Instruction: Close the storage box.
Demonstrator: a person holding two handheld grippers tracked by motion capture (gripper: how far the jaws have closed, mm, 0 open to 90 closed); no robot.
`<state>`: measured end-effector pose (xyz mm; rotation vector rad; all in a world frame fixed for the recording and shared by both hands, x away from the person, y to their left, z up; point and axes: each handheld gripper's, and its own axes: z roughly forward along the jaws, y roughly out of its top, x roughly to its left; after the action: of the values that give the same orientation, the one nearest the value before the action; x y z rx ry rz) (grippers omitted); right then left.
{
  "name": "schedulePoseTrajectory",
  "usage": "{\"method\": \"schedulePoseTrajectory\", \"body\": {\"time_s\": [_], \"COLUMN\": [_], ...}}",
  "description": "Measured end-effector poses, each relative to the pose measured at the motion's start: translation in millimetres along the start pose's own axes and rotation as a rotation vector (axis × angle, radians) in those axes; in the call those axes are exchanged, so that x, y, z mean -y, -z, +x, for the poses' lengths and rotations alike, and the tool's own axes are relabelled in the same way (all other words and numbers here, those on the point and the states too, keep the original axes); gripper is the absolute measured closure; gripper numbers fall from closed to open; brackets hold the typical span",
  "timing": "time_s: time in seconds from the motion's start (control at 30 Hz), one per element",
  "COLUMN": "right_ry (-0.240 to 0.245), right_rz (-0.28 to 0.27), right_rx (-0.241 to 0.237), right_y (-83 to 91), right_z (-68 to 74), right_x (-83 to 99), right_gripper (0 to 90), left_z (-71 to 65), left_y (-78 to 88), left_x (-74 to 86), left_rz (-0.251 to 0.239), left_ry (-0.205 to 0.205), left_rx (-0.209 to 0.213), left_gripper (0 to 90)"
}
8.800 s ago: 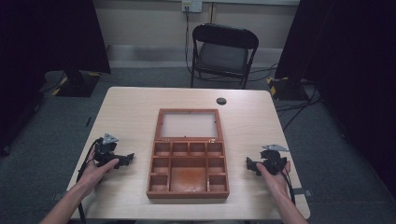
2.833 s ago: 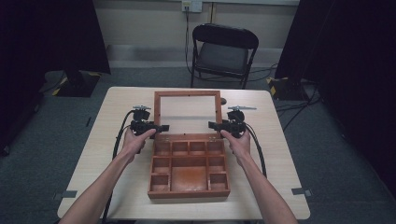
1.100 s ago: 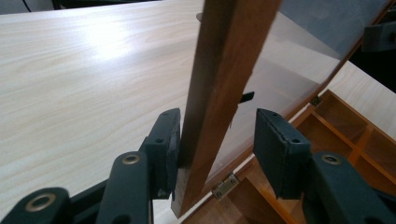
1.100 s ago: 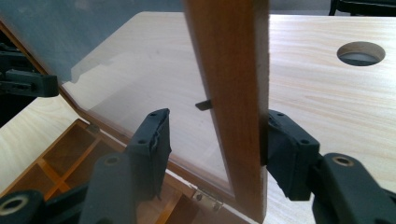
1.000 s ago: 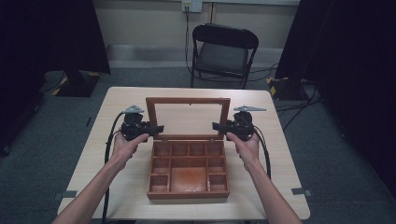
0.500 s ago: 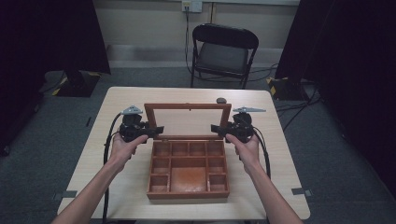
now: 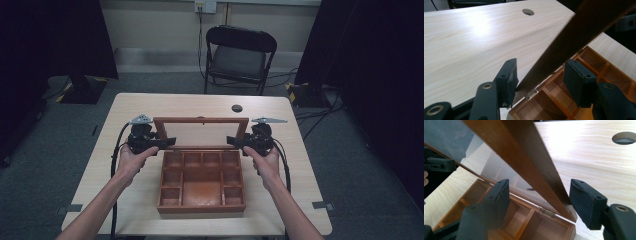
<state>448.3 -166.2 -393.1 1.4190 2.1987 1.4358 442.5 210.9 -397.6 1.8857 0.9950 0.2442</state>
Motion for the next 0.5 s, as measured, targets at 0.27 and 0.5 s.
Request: {"method": "schedulePoseTrajectory", "body": {"time_s": [0.27,0.5], "right_ry": [0.002,0.012], "right_rz": [0.001,0.004], "right_rx": [0.027,0.015], "right_y": [0.3,4.4], "right_z": [0.9,1.7], "right_x": [5.1,8.3], "right_gripper": [33.5,32.2], "left_z": [3.5,2.1], "left_y": [6.1,7.3], "left_x": [1.1,5.5], "left_rz": [-0.025,0.003], "left_ry": [0.041,0.042], "left_rx": [0.027,0.020], "left_gripper": [39.0,37.3]}}
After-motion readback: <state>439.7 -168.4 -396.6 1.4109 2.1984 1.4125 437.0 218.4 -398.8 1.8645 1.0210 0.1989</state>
